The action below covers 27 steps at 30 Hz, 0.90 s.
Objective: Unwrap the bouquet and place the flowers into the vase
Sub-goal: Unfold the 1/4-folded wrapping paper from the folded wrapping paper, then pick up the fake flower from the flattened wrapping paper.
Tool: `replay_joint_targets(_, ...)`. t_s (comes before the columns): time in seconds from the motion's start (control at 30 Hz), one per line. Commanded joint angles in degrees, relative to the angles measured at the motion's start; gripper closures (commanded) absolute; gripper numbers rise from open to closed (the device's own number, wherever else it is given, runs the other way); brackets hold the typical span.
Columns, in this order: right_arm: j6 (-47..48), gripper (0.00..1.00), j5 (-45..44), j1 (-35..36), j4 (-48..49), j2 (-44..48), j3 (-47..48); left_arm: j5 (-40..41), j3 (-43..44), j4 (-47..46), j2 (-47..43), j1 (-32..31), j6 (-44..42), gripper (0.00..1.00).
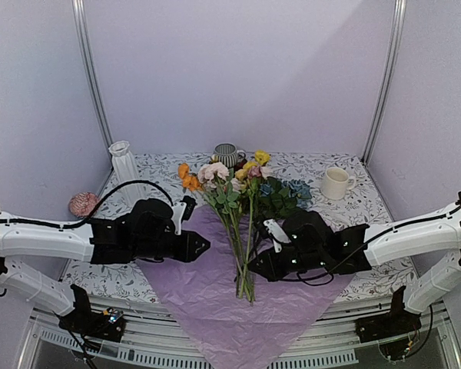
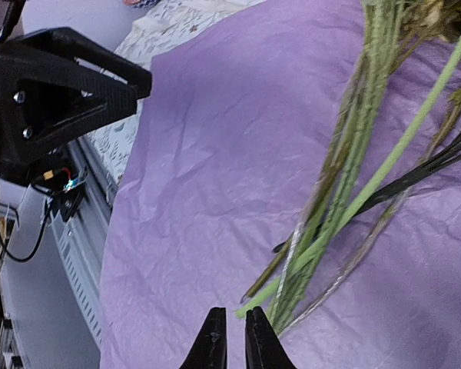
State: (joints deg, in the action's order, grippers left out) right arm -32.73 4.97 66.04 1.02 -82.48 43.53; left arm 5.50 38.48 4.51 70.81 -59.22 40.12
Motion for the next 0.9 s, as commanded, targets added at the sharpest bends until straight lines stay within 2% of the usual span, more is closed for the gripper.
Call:
replay_joint_targets(0.0,-2.8,0.87,-5.6,-4.1,3.6,-1.5,1.3,-0.9,-0.1,-12.8,5.2,4.4,1.3,0.72)
replay_joint_targets(0.03,-2.6,0.87,-5.6,-4.7,4.2,-1.6,1.4,-2.0,0.6,-13.5,6.7,5.1,1.2,0.71)
replay_joint_targets(0.07,-2.5,0.86,-5.1,-5.6,4.7,-1.9,1.6,-2.1,1.7,-13.1,8.4,5.7,1.4,0.61)
replay_joint_targets(0.17,-3.3,0.85,-2.3,-8.4,6.2,-2.4,1.8,-1.6,3.9,-13.8,13.0,6.3,1.7,0.4)
replay_joint_targets(0.27,-3.8,0.85,-3.6,-9.9,6.5,-1.7,1.3,-4.0,4.5,-18.6,16.2,6.5,2.0,0.37)
replay_joint_targets(0.5,-3.2,0.85,-5.6,-13.8,7.0,1.2,-0.9,-4.3,10.6,-18.6,25.3,6.6,5.5,0.48)
replay_joint_targets(0.7,-1.6,0.87,-5.4,-15.6,6.9,1.0,0.1,-3.0,13.1,-19.1,28.7,7.1,7.8,0.57)
replay_joint_targets(0.87,-0.7,0.87,-5.9,-16.0,7.0,0.7,0.7,-5.8,14.7,-21.6,31.7,8.3,8.5,0.71)
